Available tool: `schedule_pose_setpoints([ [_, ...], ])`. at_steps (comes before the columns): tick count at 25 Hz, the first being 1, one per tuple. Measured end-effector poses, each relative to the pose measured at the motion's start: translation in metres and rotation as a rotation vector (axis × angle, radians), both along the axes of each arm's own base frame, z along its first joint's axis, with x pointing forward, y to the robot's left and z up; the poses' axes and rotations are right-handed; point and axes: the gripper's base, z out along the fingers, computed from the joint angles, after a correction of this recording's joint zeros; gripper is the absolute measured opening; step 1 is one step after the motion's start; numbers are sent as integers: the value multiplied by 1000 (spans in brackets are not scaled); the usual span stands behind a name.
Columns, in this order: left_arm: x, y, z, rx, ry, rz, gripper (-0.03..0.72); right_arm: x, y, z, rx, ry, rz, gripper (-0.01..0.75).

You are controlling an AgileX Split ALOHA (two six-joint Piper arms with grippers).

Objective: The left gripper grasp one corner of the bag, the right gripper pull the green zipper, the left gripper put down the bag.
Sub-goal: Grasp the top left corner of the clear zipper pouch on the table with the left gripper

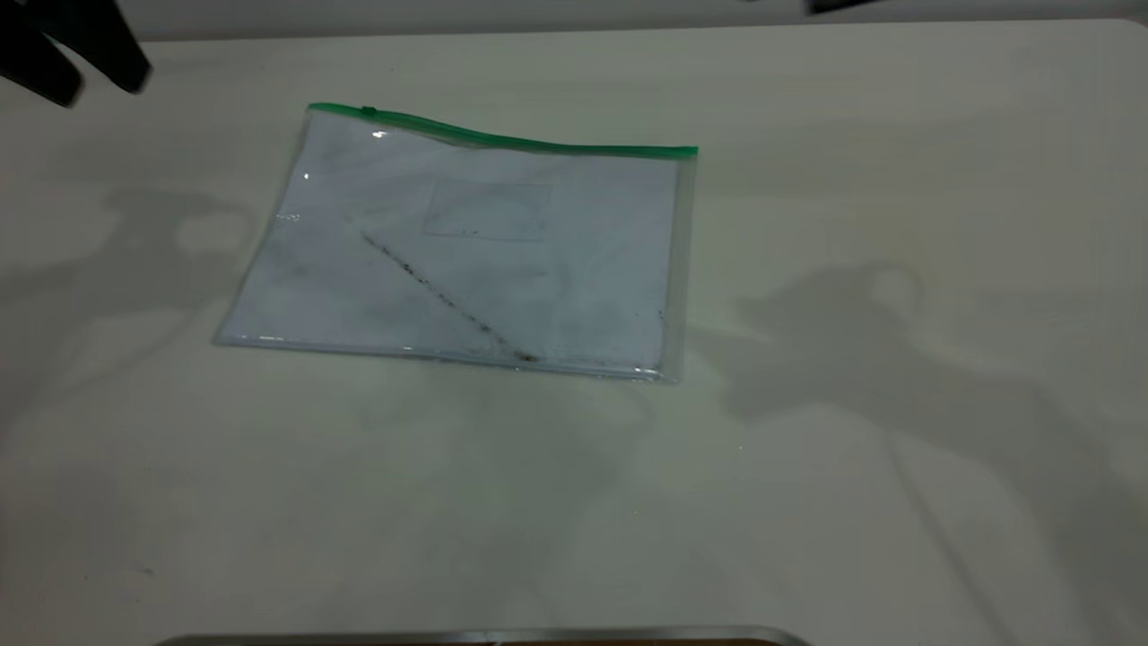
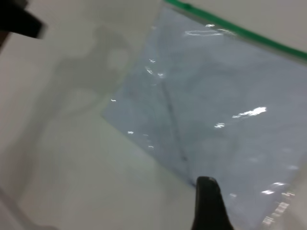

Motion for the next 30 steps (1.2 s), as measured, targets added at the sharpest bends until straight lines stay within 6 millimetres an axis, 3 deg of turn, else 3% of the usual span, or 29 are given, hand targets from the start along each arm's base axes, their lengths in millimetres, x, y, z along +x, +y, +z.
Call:
schedule_pose_setpoints([
  [5, 32, 4, -26, 32, -66, -7, 560, 10, 18, -20, 67, 55, 26, 535],
  [14, 74, -9, -92, -52, -133, -108, 560, 24, 33, -29, 108, 67, 47, 535],
  [19, 82, -25, -107, -136, -211, -194, 560, 23, 34, -28, 128, 83, 47, 535],
  [30, 83, -25, -132, -111, -240, -211, 560, 24, 35, -27, 142, 87, 48, 534],
])
